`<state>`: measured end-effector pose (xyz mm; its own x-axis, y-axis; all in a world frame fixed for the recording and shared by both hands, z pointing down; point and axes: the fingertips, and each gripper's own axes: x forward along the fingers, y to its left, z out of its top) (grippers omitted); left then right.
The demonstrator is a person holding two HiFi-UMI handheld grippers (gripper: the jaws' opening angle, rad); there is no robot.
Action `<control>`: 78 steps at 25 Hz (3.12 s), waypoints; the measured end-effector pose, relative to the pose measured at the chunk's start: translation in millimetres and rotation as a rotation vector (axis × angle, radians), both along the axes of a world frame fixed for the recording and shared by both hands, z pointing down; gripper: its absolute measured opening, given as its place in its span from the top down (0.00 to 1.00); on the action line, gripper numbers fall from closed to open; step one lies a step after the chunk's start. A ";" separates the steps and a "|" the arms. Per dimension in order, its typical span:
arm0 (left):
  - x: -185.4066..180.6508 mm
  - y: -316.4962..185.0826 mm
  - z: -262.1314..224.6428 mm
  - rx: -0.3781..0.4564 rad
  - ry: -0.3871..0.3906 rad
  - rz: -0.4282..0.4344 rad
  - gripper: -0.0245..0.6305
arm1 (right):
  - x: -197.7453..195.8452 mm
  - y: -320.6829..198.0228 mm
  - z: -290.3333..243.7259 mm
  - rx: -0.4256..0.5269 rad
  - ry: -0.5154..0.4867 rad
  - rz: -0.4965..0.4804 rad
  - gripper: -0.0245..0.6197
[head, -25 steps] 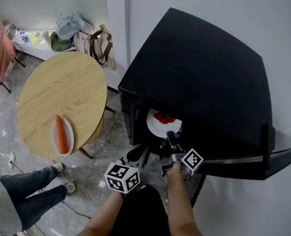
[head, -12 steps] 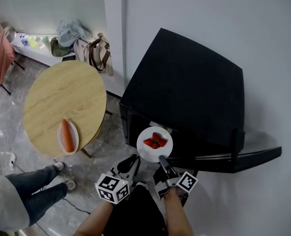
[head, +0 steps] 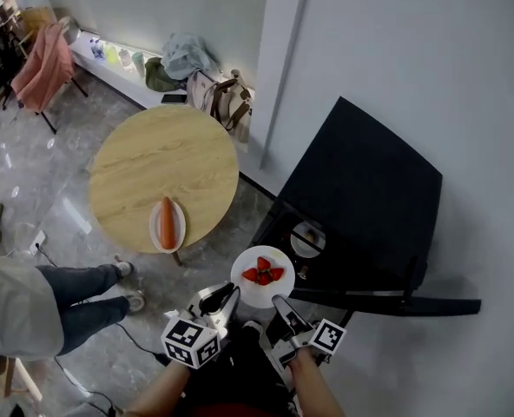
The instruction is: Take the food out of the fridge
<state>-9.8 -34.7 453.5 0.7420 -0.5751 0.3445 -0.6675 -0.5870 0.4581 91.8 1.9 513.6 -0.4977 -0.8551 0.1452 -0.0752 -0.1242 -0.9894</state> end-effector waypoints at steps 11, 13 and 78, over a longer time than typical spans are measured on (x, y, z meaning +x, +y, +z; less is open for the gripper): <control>-130.9 -47.9 -37.7 0.143 -0.053 -0.345 0.88 | -132.0 -113.4 -5.2 0.053 -0.079 -0.181 0.93; -147.1 -51.9 -42.1 0.152 -0.056 -0.380 0.88 | -137.3 -137.7 14.2 0.031 -0.047 -0.139 0.93; -70.8 -4.7 -81.4 0.149 -0.099 -0.226 0.95 | -106.7 -23.7 -119.8 0.469 1.046 -0.363 0.71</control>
